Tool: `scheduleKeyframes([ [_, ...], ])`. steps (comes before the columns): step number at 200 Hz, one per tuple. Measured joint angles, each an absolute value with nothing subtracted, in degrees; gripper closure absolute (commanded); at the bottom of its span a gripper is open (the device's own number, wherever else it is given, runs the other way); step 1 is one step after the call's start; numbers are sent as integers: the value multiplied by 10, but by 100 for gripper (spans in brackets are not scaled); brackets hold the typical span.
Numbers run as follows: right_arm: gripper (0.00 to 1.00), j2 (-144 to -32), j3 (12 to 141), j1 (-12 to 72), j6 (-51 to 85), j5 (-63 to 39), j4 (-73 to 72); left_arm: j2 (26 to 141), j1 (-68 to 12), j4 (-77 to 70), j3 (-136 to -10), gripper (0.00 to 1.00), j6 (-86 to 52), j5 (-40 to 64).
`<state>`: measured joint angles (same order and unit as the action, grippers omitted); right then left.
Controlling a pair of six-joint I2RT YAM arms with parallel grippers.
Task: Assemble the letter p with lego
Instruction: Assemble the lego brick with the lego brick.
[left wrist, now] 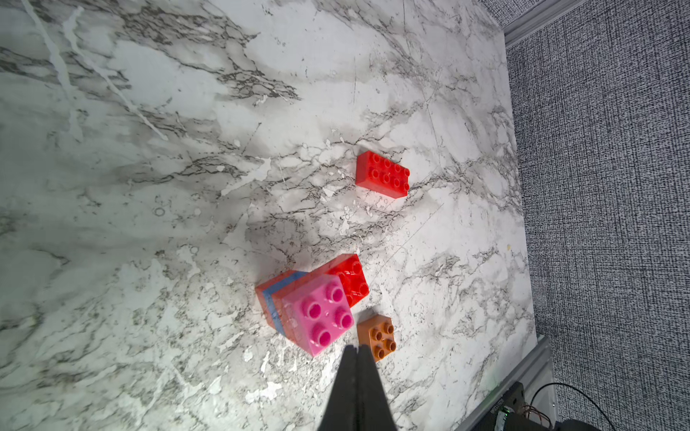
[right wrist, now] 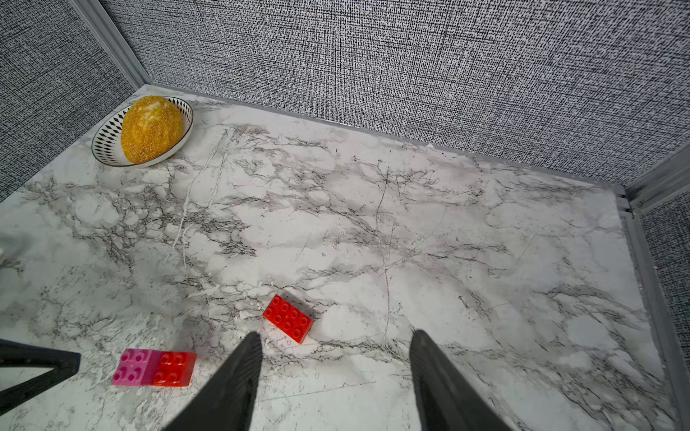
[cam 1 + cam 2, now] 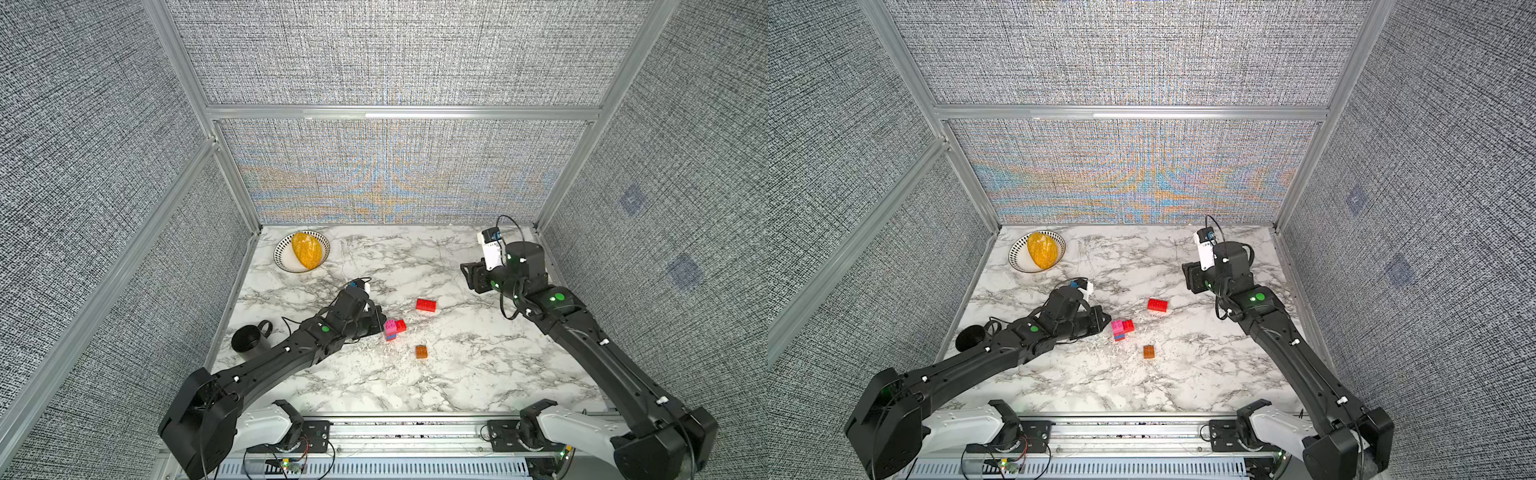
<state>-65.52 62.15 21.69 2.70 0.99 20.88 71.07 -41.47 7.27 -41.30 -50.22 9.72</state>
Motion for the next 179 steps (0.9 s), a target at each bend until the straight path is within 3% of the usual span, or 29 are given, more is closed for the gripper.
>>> scheduleKeyframes([
  [179,35,-674,622,213,29,-5,214,778,-415,46,-418,100,-536,127],
])
